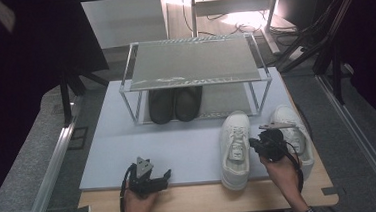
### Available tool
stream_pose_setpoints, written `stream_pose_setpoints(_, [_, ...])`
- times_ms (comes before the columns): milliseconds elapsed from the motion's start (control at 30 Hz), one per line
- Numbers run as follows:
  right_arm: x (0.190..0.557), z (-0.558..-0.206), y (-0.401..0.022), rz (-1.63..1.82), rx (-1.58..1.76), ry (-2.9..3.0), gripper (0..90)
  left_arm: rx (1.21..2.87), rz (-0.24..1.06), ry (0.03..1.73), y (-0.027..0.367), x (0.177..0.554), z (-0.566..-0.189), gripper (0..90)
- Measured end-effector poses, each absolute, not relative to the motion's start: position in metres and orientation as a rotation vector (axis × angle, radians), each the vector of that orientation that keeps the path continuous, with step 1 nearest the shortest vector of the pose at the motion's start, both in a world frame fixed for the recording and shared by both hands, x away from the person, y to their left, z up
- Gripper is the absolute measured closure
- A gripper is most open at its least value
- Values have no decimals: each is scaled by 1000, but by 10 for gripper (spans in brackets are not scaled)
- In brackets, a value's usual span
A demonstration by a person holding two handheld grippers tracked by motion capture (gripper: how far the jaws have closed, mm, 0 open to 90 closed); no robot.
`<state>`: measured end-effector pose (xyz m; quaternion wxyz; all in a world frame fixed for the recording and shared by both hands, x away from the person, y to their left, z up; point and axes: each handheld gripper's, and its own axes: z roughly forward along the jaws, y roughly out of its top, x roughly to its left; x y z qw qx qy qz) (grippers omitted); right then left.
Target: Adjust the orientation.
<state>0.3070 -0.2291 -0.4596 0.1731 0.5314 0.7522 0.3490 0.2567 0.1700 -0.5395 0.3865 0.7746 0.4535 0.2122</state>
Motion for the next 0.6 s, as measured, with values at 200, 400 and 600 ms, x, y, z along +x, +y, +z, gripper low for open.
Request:
stream_pose_setpoints(200, [318,-463,-224,937,1506,2099,895,1972,541,1154,170,257,-539,120])
stream_pose_setpoints(400, [327,-471,-228,934,1542,2086,894,1972,540,1154,170,257,-539,120])
stream_pose_setpoints(600, [331,-471,-225,970,1510,2101,896,1973,540,1154,170,257,-539,120])
